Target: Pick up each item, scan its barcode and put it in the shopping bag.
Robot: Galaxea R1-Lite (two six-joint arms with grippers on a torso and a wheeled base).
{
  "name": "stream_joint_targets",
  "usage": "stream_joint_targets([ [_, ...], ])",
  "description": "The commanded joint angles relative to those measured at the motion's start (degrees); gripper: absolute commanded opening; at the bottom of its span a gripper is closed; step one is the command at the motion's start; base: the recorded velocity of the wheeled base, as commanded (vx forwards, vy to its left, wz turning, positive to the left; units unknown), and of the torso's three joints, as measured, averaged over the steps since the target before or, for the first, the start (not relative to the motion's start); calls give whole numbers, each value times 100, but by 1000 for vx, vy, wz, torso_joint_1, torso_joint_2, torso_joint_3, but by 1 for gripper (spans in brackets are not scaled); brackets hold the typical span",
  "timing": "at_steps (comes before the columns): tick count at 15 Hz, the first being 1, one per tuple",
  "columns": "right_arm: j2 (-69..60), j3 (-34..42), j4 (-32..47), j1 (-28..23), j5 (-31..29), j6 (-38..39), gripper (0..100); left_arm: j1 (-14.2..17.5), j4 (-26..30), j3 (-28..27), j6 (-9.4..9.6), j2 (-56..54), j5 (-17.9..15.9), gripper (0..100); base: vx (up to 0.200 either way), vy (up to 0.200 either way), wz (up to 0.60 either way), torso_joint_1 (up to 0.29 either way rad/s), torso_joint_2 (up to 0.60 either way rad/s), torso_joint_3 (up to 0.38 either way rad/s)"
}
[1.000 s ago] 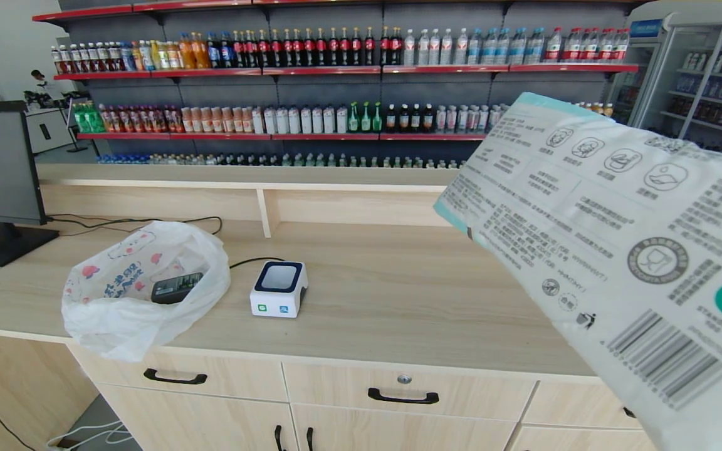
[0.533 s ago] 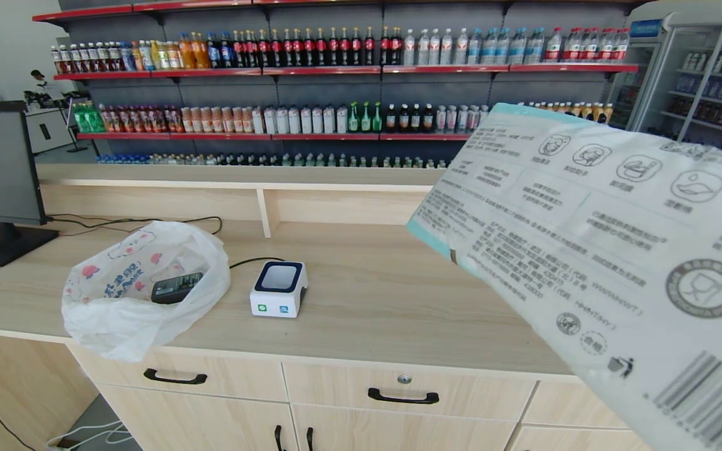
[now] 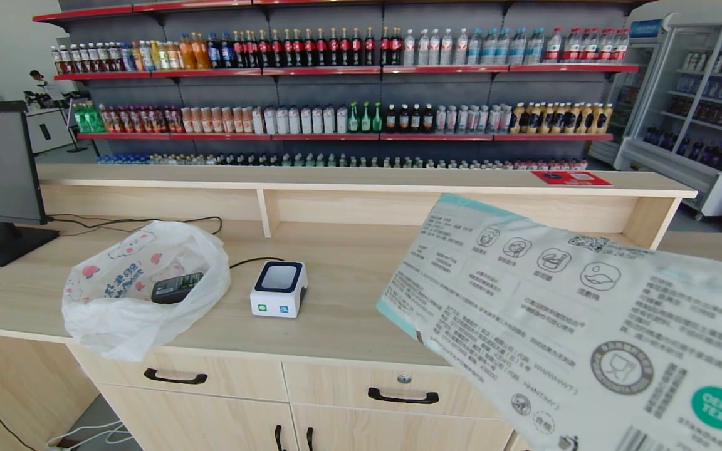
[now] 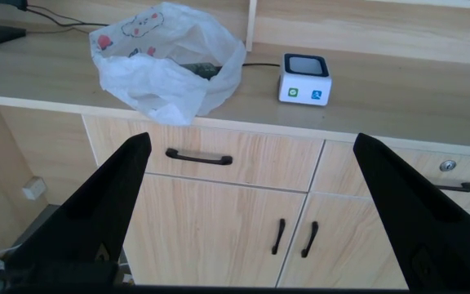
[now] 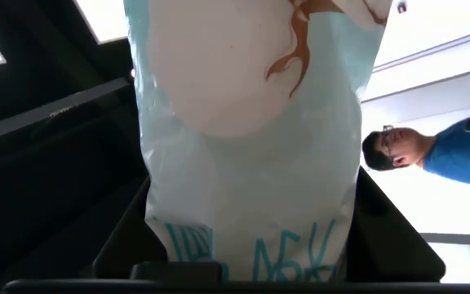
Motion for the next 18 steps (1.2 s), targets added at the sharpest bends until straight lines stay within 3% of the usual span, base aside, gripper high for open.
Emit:
stream_joint_targets([
  [1, 22, 127, -12, -114, 10, 21, 0, 1, 0, 0, -2, 0, 2, 100, 0, 0, 0, 0, 0, 0],
  [6, -49, 127, -12, -623, 27, -5, 0, 1, 0, 0, 7, 0, 2, 100, 0, 0, 0, 0, 0, 0],
  [10, -5, -40, -12, -676, 27, -796, 0, 1, 0, 0, 7, 0, 2, 100, 0, 0, 0, 0, 0, 0],
  [14, 197, 144, -12, -1195, 581, -2316, 0, 1, 0, 0, -2, 0, 2, 100, 0, 0, 0, 0, 0, 0],
  [18, 514, 373, -12, -1168, 678, -4013, 0, 1, 0, 0, -11, 0, 2, 100, 0, 0, 0, 0, 0, 0],
])
